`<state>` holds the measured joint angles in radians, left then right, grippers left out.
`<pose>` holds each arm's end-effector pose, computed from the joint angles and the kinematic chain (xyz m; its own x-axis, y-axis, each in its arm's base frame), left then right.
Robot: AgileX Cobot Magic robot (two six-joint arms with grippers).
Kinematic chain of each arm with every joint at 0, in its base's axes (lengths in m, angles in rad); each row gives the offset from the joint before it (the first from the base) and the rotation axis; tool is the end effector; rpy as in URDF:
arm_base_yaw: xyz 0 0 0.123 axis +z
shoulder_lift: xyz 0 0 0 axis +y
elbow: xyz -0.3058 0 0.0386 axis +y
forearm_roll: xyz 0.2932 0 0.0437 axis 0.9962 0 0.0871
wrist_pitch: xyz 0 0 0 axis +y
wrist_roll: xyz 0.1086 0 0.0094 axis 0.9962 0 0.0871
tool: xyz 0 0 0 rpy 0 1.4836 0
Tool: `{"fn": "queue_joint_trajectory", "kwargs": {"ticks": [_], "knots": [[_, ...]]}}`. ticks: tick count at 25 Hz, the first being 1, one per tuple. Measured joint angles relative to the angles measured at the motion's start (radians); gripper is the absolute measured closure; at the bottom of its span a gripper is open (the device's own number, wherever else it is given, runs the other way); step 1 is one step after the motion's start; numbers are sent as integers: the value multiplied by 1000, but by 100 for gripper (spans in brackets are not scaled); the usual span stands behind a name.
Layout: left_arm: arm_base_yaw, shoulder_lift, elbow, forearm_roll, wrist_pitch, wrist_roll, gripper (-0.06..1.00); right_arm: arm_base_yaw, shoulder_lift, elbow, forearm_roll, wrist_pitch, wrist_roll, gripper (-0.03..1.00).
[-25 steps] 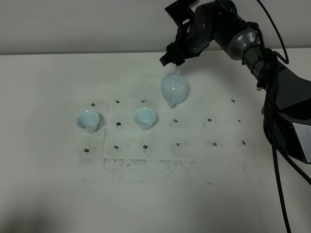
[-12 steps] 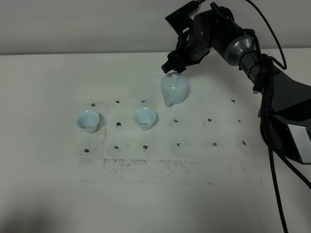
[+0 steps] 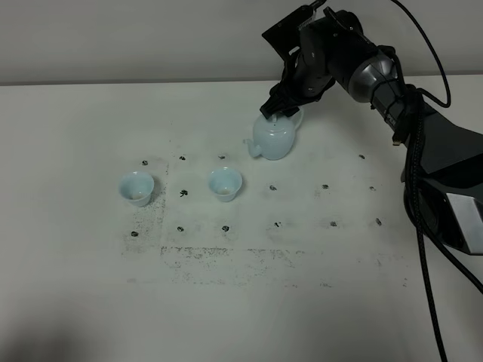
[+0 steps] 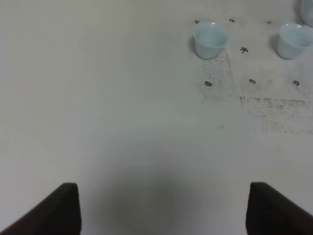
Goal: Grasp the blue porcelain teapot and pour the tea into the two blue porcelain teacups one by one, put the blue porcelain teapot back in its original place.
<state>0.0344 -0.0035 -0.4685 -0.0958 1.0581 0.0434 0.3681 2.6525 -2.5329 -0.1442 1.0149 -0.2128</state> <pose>0.0311 -0.0080 0.2809 -0.4766 -0.0201 -0.8789 0.0372 0.9984 -0.0430 0.6008 0.2175 0.1475 -0.6869 -0.5684 -0.4529 -0.5172 0.8201 -0.2448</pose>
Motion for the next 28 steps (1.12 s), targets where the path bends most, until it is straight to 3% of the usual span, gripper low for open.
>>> {"fn": "queue_joint_trajectory", "kwargs": {"ticks": [18, 28], "knots": [[0, 0, 0, 0, 1, 0, 28, -17, -39, -2, -62, 16, 45, 45], [0, 0, 0, 0, 0, 0, 28, -87, -39, -2, 99, 97, 2, 45]]}}
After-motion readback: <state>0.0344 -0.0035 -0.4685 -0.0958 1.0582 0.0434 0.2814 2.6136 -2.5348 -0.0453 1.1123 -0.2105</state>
